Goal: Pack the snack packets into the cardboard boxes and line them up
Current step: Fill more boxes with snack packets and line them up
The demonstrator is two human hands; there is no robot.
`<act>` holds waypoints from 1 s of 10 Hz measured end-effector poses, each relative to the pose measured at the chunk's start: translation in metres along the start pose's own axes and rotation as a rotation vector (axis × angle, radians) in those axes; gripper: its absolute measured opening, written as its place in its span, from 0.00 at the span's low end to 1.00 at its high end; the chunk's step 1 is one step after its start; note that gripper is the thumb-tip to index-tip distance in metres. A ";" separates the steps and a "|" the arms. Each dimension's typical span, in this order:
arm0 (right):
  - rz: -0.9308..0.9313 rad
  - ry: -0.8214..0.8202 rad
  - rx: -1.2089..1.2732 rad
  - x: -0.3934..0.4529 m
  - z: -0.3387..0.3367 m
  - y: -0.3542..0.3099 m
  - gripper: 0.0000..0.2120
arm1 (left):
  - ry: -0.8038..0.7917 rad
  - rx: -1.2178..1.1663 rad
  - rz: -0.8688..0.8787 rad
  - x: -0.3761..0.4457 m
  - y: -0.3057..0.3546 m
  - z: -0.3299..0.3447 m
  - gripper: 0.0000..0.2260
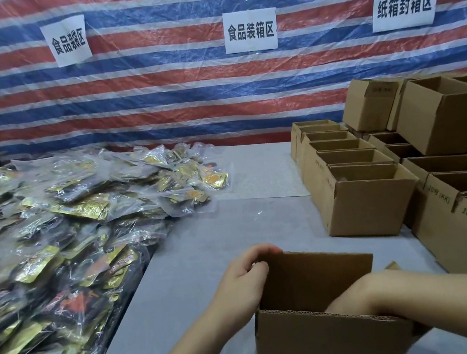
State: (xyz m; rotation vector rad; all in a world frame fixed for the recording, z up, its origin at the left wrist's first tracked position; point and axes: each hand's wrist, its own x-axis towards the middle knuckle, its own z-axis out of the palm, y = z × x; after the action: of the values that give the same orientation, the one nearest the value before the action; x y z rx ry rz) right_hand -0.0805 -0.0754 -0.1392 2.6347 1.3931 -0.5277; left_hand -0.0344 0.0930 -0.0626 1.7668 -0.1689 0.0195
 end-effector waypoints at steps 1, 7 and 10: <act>0.319 -0.166 0.393 -0.031 -0.128 0.051 0.09 | -0.019 -0.027 -0.018 0.001 0.003 -0.003 0.16; 0.472 0.323 0.268 -0.027 -0.131 0.084 0.16 | 0.100 0.059 -0.091 0.014 0.006 -0.026 0.13; 0.471 0.292 0.340 -0.016 -0.145 0.087 0.40 | 0.560 1.048 -0.249 0.068 -0.025 -0.229 0.15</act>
State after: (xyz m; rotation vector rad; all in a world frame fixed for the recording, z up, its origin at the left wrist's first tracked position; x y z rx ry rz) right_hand 0.0191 -0.0999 -0.0037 3.2768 0.7263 -0.3525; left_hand 0.0547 0.3146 -0.0327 2.7199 0.5716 0.4935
